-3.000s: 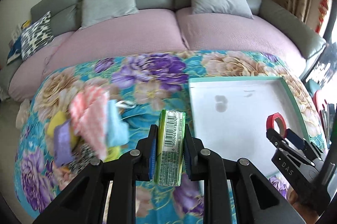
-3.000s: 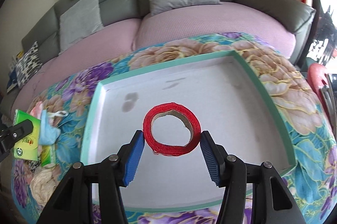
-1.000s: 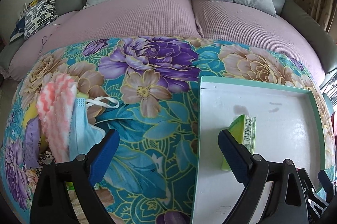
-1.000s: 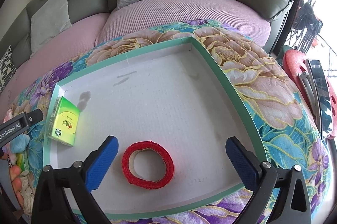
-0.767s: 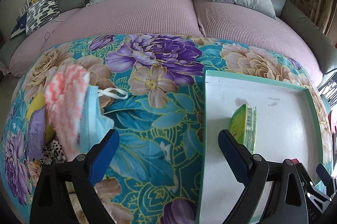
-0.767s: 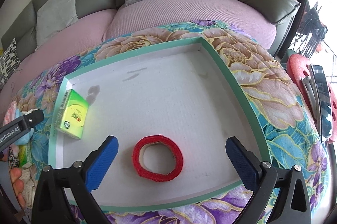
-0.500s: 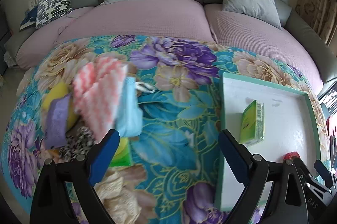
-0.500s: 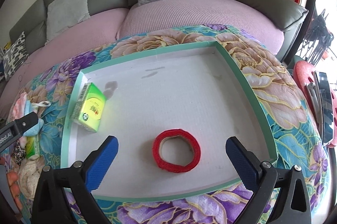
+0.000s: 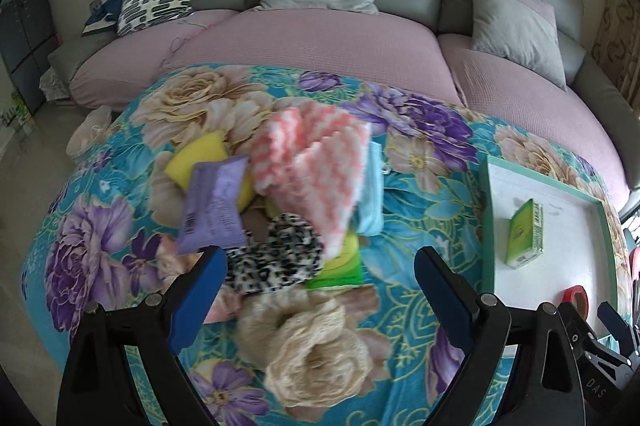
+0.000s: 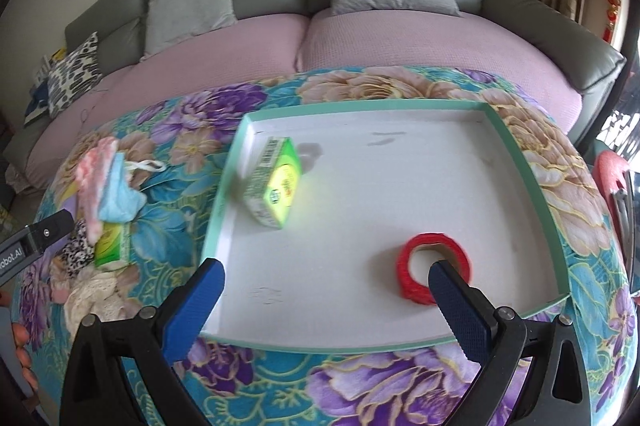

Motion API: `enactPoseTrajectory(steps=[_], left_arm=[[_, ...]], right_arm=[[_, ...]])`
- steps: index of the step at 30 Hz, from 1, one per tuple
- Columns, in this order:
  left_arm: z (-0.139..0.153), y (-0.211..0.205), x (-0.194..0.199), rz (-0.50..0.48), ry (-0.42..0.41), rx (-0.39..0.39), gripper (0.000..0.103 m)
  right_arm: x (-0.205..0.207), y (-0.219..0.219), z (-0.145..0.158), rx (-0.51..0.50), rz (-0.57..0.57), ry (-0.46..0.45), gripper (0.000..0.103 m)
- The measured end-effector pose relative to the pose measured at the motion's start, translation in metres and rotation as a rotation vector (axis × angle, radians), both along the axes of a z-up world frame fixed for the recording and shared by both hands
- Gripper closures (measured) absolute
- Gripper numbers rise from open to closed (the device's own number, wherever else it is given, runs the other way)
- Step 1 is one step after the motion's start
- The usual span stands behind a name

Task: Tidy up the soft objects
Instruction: 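Move both tools back over the pile of soft items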

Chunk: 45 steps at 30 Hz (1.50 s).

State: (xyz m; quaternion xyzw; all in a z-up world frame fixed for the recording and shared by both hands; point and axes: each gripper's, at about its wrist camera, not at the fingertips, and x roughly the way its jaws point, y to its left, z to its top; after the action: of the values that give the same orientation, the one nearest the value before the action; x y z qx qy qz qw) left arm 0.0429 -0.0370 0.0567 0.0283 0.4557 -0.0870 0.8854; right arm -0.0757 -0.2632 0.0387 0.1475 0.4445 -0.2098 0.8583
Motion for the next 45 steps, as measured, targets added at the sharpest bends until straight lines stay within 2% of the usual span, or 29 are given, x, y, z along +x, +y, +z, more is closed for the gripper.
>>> enactPoseTrajectory(steps=[11, 21, 27, 32, 45], left_arm=[[-0.006, 0.075, 0.0, 0.172, 0.001, 0.039, 0.008], [-0.015, 0.133, 0.0, 0.295, 0.03, 0.003, 0.008], [-0.027, 0.146, 0.003, 0.325, 0.07, -0.01, 0.008], [-0.041, 0.145, 0.009, 0.312, 0.121, -0.02, 0.008], [-0.077, 0.138, 0.024, 0.283, 0.241, -0.063, 0.008]], right_arm=[[0.024, 0.057, -0.004, 0.011, 0.162, 0.0, 0.0], [0.045, 0.109, -0.006, 0.049, 0.295, -0.012, 0.0], [0.055, 0.142, -0.013, 0.073, 0.384, -0.009, 0.0], [0.064, 0.166, -0.023, 0.069, 0.448, 0.012, 0.0], [0.08, 0.196, -0.05, 0.081, 0.548, 0.062, 0.0]])
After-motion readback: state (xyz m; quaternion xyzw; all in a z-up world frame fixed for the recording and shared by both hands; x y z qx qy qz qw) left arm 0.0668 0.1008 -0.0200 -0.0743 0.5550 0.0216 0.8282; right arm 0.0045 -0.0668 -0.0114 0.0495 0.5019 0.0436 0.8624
